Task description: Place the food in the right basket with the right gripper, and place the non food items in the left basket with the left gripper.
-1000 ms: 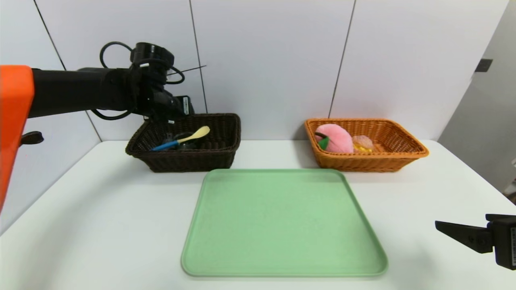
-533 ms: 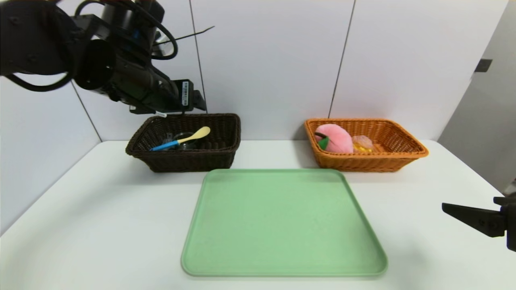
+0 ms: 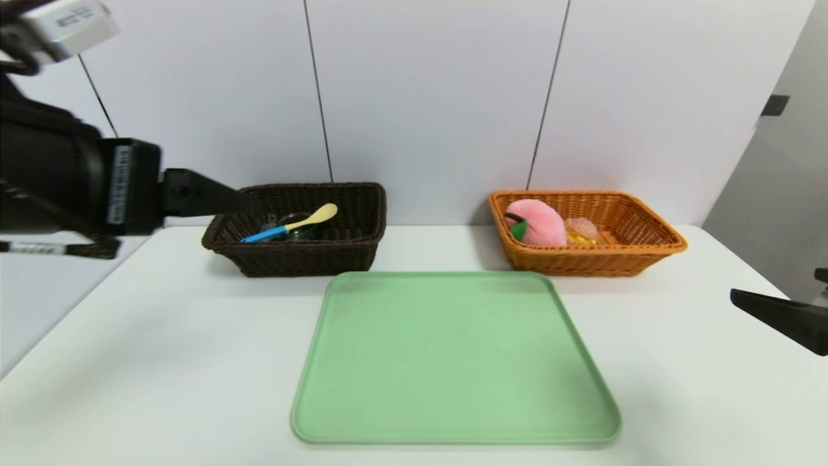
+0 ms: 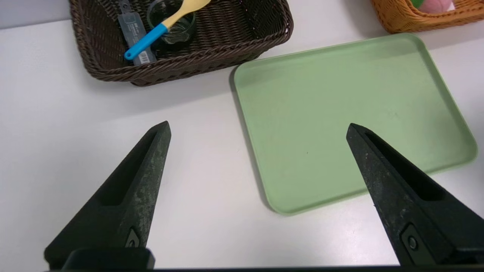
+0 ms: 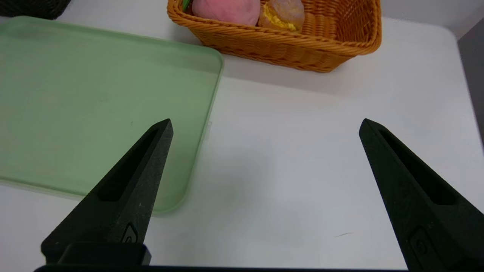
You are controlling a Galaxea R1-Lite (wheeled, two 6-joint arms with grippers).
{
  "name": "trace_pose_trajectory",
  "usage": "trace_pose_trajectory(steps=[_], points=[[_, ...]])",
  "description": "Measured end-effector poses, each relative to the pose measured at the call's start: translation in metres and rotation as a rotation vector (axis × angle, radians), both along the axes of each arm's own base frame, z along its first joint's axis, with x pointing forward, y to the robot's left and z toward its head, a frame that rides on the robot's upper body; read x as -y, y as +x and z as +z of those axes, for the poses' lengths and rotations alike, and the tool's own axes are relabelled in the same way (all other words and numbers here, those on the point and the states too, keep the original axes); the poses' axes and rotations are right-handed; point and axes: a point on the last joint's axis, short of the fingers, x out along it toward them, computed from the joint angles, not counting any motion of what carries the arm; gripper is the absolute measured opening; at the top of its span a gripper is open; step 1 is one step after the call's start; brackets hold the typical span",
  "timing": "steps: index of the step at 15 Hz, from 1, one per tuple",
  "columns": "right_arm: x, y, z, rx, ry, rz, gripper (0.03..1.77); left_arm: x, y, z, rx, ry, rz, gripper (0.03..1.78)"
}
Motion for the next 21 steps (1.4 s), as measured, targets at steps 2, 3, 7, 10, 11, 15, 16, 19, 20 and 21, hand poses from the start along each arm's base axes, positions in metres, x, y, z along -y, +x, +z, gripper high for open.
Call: trace_pose_trajectory(steps=[2,3,7,10,11,15,16,19,20,21], points=[[0.004,-0.012,0.005,0.054,-0.055,0.019,1.7,-0.025,-0.032,-0.004,0.05,0.02,0.034,1.66],[0.007,-0.018,0.006,0.073,-0.055,0.004,1.7,-0.039,-0.043,-0.007,0.07,0.021,0.09,1.66],[0.017,-0.045,-0.004,0.122,-0.044,-0.069,1.7,-0.079,-0.102,-0.029,0.152,0.028,0.334,1.67],[0.021,-0.067,-0.015,0.166,-0.04,-0.088,1.7,-0.09,-0.15,-0.06,0.216,0.082,0.407,1.68],[0.022,-0.075,-0.02,0.182,-0.039,-0.093,1.7,-0.092,-0.166,-0.075,0.239,0.104,0.425,1.69],[0.025,-0.101,-0.045,0.229,-0.034,-0.111,1.7,-0.095,-0.2,-0.116,0.291,0.135,0.509,1.69],[0.026,-0.106,-0.052,0.236,-0.035,-0.123,1.7,-0.095,-0.204,-0.119,0.3,0.134,0.518,1.69],[0.027,-0.114,-0.066,0.246,-0.036,-0.135,1.7,-0.089,-0.21,-0.128,0.306,0.125,0.537,1.69],[0.027,-0.115,-0.068,0.248,-0.035,-0.135,1.7,-0.086,-0.211,-0.133,0.308,0.123,0.518,1.69],[0.027,-0.117,-0.07,0.254,-0.032,-0.136,1.7,-0.085,-0.213,-0.138,0.311,0.137,0.499,1.69]])
